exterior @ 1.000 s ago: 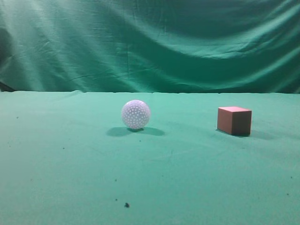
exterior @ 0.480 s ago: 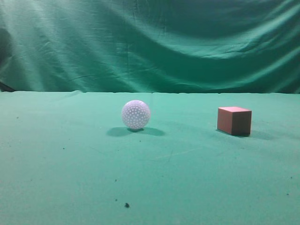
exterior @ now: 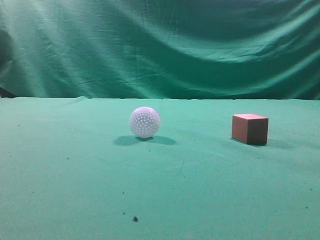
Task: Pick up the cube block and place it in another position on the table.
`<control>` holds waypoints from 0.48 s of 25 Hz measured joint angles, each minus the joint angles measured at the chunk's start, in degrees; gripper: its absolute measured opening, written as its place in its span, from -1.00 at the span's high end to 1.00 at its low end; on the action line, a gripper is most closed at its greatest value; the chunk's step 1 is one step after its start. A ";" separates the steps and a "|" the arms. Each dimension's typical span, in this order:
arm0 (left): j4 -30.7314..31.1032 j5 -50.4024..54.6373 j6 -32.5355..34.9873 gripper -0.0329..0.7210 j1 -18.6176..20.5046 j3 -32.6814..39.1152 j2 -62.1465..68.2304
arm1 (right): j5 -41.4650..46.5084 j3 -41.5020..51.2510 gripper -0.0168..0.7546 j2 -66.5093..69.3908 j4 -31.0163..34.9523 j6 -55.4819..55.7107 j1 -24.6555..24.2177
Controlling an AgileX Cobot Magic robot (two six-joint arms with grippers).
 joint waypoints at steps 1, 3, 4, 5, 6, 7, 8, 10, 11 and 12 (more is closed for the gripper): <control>0.00 0.00 0.00 0.22 0.00 0.00 0.00 | 1.21 -2.00 0.96 3.29 0.00 -0.11 2.31; 0.00 0.00 0.00 0.22 0.00 0.00 0.00 | 2.72 -5.09 0.96 9.42 -0.90 0.06 8.20; 0.00 0.00 0.00 0.22 0.00 0.00 0.00 | 3.13 -6.64 0.96 12.70 -1.96 0.69 10.96; 0.00 0.00 0.00 0.22 0.00 0.00 0.00 | 3.45 -8.19 0.96 15.95 -3.14 1.95 12.93; 0.00 0.00 0.00 0.22 0.00 0.00 0.00 | 3.72 -9.57 0.96 18.66 -4.29 3.15 14.78; 0.00 0.00 0.00 0.22 0.00 0.00 0.00 | 4.36 -11.34 0.96 21.91 -4.95 3.89 16.02; 0.00 0.00 0.00 0.22 0.00 0.00 0.00 | 5.09 -13.16 0.83 25.12 -5.35 4.32 16.68; 0.00 0.00 0.00 0.22 0.00 0.00 0.00 | 7.26 -16.45 0.63 30.85 -5.47 4.73 17.26; 0.00 0.00 0.00 0.22 0.00 0.00 0.00 | 8.18 -17.98 0.49 33.78 -5.47 4.73 17.41; 0.00 0.00 0.00 0.22 0.00 0.00 0.00 | 8.67 -19.32 0.32 36.48 -5.54 4.86 17.41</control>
